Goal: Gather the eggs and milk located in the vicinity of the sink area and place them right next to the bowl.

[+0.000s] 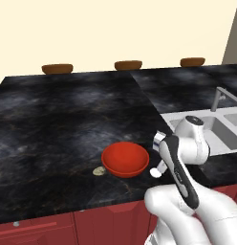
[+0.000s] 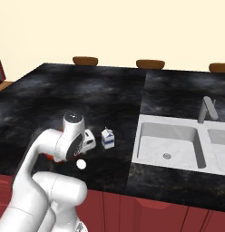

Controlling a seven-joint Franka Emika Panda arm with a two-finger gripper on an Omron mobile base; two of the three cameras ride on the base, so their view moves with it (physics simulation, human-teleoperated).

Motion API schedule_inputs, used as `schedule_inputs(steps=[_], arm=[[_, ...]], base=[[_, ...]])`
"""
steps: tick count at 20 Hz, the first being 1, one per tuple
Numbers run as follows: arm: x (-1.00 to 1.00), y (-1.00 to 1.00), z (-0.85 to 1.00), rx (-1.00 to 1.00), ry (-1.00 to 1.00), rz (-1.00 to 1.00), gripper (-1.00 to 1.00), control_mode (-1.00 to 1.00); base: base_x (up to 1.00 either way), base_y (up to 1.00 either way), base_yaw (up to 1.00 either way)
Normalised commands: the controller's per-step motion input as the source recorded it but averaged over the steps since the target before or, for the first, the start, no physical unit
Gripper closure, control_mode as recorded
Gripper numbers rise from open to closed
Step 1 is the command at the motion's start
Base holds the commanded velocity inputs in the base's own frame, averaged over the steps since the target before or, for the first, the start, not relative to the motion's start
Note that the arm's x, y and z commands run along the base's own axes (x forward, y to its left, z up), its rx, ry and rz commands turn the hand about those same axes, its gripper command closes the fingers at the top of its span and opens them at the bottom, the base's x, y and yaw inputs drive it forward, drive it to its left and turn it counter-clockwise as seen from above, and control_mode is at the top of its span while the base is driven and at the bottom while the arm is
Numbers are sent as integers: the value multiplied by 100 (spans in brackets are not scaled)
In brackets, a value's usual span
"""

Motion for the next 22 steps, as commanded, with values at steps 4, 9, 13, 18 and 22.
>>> schedule_inputs(steps=[4, 9, 13, 18, 22], arm=[[-58, -27, 11, 0, -30, 0, -100, -100], [-19, -30, 0, 0, -28, 0, -100, -100], [-3, -28, -11, 0, -20, 0, -100, -100], [4, -19, -1, 0, -15, 0, -100, -100], [17, -27, 0, 0, -13, 0, -100, -100]], base=[[0, 0, 0], [0, 0, 0], [0, 0, 0], [0, 0, 0], [0, 0, 0]])
